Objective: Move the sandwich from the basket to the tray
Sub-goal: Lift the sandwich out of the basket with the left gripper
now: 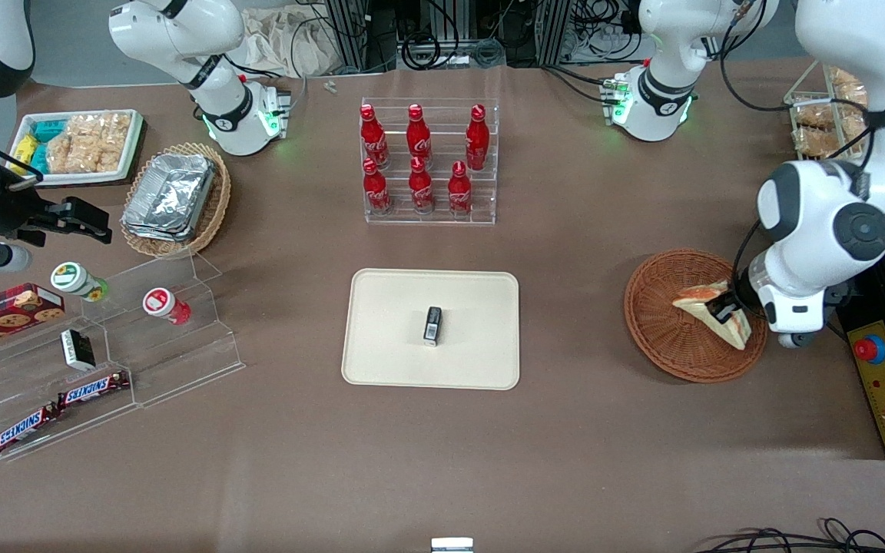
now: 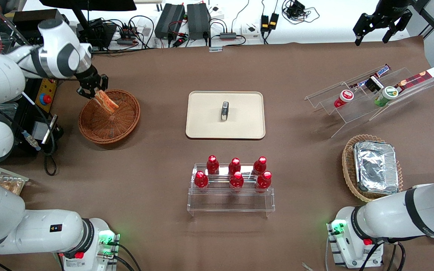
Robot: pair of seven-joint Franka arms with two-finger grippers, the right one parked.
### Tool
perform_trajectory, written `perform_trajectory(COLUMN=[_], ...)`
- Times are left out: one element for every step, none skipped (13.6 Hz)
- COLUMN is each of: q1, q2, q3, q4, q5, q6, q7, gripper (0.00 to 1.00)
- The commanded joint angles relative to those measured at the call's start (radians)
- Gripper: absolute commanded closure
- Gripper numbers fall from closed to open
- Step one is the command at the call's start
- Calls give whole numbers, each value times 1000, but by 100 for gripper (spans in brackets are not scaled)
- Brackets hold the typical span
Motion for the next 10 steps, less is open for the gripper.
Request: perform_trajectory(q1=[-4,-4,-4,-4,-4,-4,-4,-7,-19,-46], q2=[3,7,7,7,11,23,46,76,104,136], q3=[-65,-102,-146,-184,-229,-273,-315,-355,-381,-383], q4=[163,206,236,247,248,256,276,297,322,345], q5=[13,10,9,6,6,10,13,16,19,22], q6=[-199,-250,-285,-289,-281,-272,-254,-232,-209,-188], q7=[-14,-16,-16,-16,-16,-14,-14,-5,12,26], gripper=[100,100,100,100,100,100,100,100,100,100])
